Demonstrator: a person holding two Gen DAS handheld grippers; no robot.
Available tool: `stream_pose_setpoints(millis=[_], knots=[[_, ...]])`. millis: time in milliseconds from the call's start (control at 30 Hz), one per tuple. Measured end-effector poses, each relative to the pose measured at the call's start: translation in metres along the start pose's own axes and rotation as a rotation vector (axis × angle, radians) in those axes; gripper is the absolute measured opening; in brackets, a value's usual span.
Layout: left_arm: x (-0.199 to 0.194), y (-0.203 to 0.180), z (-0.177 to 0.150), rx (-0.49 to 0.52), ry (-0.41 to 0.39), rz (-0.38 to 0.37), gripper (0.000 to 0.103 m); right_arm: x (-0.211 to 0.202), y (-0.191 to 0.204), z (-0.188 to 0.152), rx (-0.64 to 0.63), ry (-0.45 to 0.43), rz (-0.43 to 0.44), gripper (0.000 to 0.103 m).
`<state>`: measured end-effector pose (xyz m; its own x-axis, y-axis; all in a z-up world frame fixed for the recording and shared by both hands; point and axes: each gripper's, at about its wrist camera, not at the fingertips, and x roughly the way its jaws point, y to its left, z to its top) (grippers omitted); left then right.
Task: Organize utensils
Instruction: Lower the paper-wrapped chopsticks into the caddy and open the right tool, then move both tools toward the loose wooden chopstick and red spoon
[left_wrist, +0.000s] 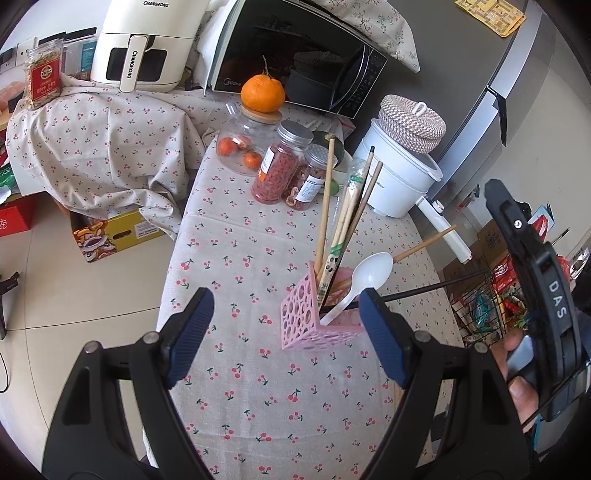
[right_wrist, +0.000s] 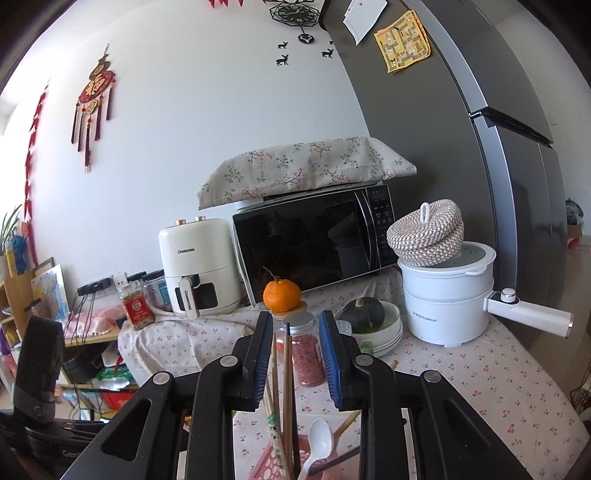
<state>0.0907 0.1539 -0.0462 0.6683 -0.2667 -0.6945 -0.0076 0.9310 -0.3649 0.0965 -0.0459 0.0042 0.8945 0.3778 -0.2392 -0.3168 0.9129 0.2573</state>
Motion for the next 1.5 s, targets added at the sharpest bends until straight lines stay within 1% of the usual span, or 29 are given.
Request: stream_pose_setpoints(millis=[33,167,233,333,467,567,733,800,933,1000,1067,1167,1233,1267,1333,1433,1500], knots=[[0.001,-0.003,-0.001,0.008,0.002,0.005,0.082,-0.007,-0.002,0.004,-0.005,0.003,-0.009,0.036],[0.000,-0.019,-0.009,0.052,0.009,0.005,0.082,-0.034,-0.012,0.016,-0.046,0.029,-0.054,0.044],[-0.003,-0.032,-0.013,0.083,0.005,0.003,0.082,-0.047,-0.020,0.019,-0.050,0.047,-0.079,0.054],[-0.005,-0.050,-0.021,0.129,-0.007,0.009,0.085,-0.065,-0.036,0.022,-0.036,0.084,-0.114,0.061],[-0.005,-0.076,-0.036,0.208,-0.026,0.035,0.087,-0.081,-0.062,0.020,-0.008,0.159,-0.173,0.069],[0.000,-0.097,-0.049,0.275,-0.027,0.050,0.091,-0.088,-0.085,0.013,0.019,0.223,-0.216,0.075],[0.017,-0.127,-0.067,0.368,0.019,0.045,0.092,-0.094,-0.125,-0.006,0.107,0.326,-0.257,0.081],[0.025,-0.136,-0.073,0.389,0.046,0.034,0.092,-0.093,-0.142,-0.013,0.141,0.383,-0.282,0.082],[0.047,-0.150,-0.082,0.385,0.138,0.023,0.092,-0.084,-0.180,-0.033,0.221,0.532,-0.340,0.083],[0.057,-0.155,-0.087,0.371,0.172,0.011,0.092,-0.081,-0.198,-0.043,0.273,0.580,-0.357,0.083],[0.068,-0.166,-0.092,0.377,0.195,0.008,0.092,-0.077,-0.211,-0.051,0.306,0.630,-0.359,0.083],[0.089,-0.185,-0.100,0.412,0.219,0.020,0.085,-0.072,-0.226,-0.059,0.338,0.686,-0.355,0.083],[0.106,-0.196,-0.104,0.438,0.239,0.036,0.071,-0.068,-0.232,-0.061,0.338,0.718,-0.354,0.083],[0.116,-0.199,-0.105,0.433,0.257,0.036,0.067,-0.066,-0.234,-0.061,0.338,0.728,-0.359,0.083],[0.137,-0.199,-0.103,0.390,0.302,0.034,0.052,-0.066,-0.243,-0.063,0.354,0.748,-0.372,0.083],[0.163,-0.198,-0.099,0.339,0.351,0.046,0.041,-0.068,-0.256,-0.067,0.400,0.775,-0.376,0.083],[0.175,-0.198,-0.098,0.313,0.377,0.044,0.039,-0.069,-0.260,-0.068,0.413,0.786,-0.367,0.083]])
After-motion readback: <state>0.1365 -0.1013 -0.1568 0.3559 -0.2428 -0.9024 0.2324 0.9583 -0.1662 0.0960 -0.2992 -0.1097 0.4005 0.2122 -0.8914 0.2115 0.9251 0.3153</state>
